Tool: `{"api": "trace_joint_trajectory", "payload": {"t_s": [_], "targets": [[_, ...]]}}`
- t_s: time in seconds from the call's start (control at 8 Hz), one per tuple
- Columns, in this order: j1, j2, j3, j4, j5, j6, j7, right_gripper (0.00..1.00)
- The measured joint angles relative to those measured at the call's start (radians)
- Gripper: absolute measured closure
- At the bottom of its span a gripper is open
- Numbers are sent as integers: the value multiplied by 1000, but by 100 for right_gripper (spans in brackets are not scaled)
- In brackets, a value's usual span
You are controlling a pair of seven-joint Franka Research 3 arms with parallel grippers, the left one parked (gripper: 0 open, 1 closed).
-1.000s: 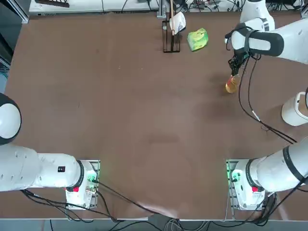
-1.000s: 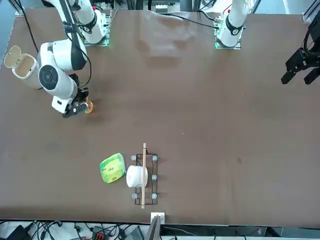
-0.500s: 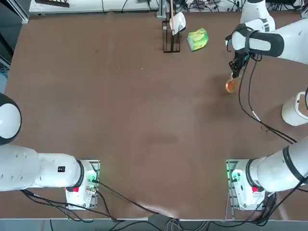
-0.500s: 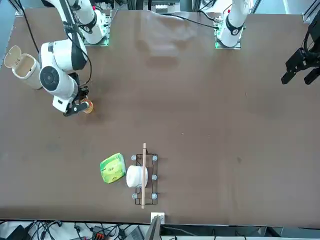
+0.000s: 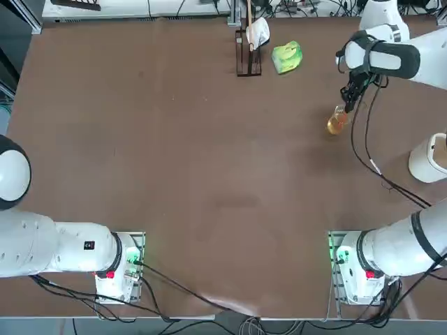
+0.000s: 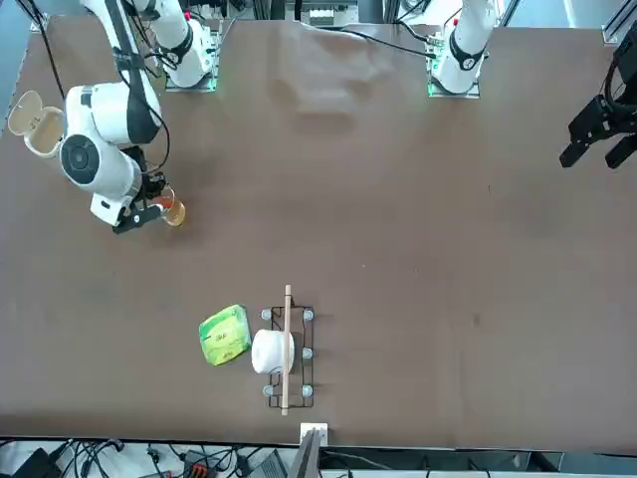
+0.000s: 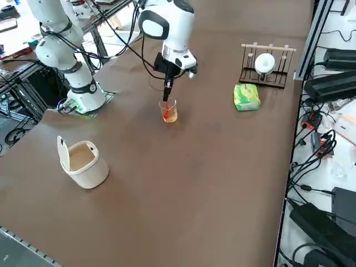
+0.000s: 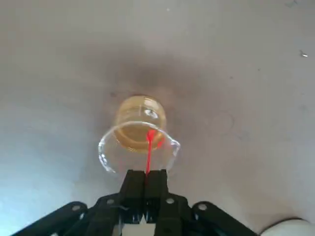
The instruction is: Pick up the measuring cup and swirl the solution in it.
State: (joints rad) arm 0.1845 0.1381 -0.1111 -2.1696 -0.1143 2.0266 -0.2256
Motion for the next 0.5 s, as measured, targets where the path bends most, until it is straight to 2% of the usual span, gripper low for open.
{"api": "trace_joint_trajectory", "payload": {"t_s": [0.5], "targets": [[-6, 18, 0, 49, 0, 10, -4, 97]]}}
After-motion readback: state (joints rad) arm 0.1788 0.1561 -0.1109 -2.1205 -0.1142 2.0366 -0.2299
